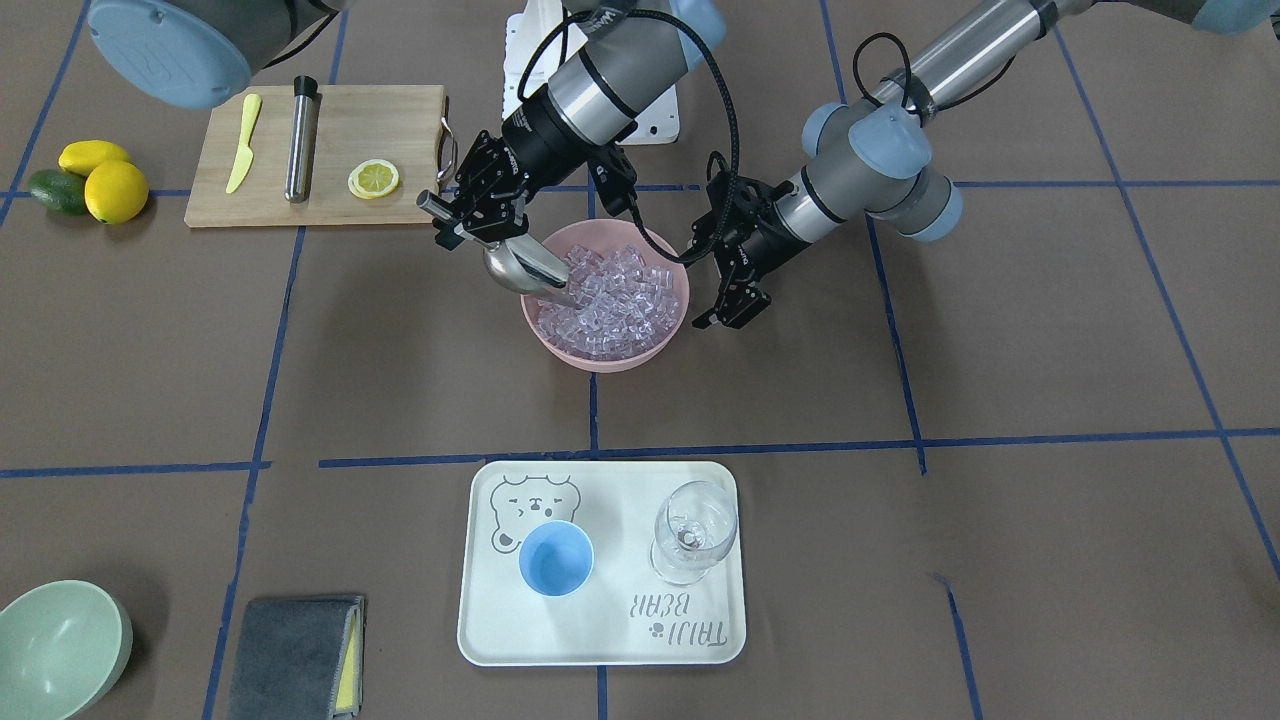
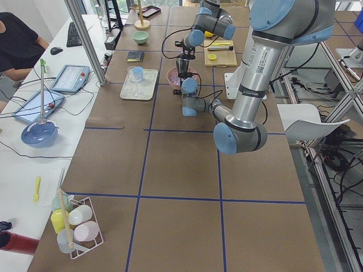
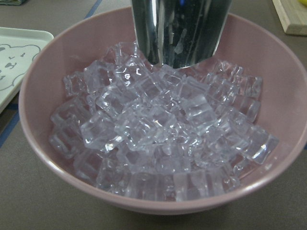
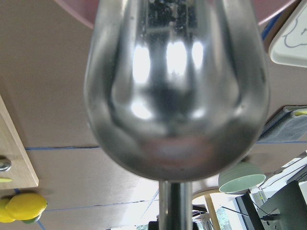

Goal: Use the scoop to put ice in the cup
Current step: 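Push the scoop down into the ice cubes with the right gripper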

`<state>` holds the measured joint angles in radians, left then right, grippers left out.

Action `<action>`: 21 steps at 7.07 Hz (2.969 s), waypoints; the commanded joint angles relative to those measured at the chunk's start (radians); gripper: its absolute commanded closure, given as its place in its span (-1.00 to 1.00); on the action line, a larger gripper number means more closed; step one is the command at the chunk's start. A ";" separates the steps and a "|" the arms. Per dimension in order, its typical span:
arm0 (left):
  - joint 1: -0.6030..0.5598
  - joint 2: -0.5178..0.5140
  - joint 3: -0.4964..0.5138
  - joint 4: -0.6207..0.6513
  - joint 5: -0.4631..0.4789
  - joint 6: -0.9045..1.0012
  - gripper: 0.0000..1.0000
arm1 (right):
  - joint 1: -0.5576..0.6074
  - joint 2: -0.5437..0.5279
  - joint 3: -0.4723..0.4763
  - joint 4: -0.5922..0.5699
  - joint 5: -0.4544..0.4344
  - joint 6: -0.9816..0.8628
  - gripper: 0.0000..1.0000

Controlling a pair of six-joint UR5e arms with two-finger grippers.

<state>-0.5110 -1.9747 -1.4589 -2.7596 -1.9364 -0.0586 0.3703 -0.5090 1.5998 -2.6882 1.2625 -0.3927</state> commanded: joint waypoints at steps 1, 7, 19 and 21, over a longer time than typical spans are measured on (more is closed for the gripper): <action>0.000 -0.003 0.002 0.000 0.001 -0.001 -1.00 | -0.002 0.001 -0.003 -0.009 0.000 0.000 1.00; 0.003 -0.010 0.005 -0.002 0.001 -0.001 -1.00 | -0.004 0.006 -0.053 0.039 0.001 0.003 1.00; 0.002 -0.001 0.006 -0.021 0.001 -0.001 -1.00 | -0.025 0.017 -0.153 0.195 0.009 0.002 1.00; 0.000 -0.001 0.006 -0.021 0.001 -0.001 -1.00 | -0.025 -0.006 -0.155 0.251 0.012 -0.005 1.00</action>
<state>-0.5098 -1.9758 -1.4527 -2.7808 -1.9359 -0.0598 0.3454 -0.5034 1.4457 -2.4628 1.2730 -0.3932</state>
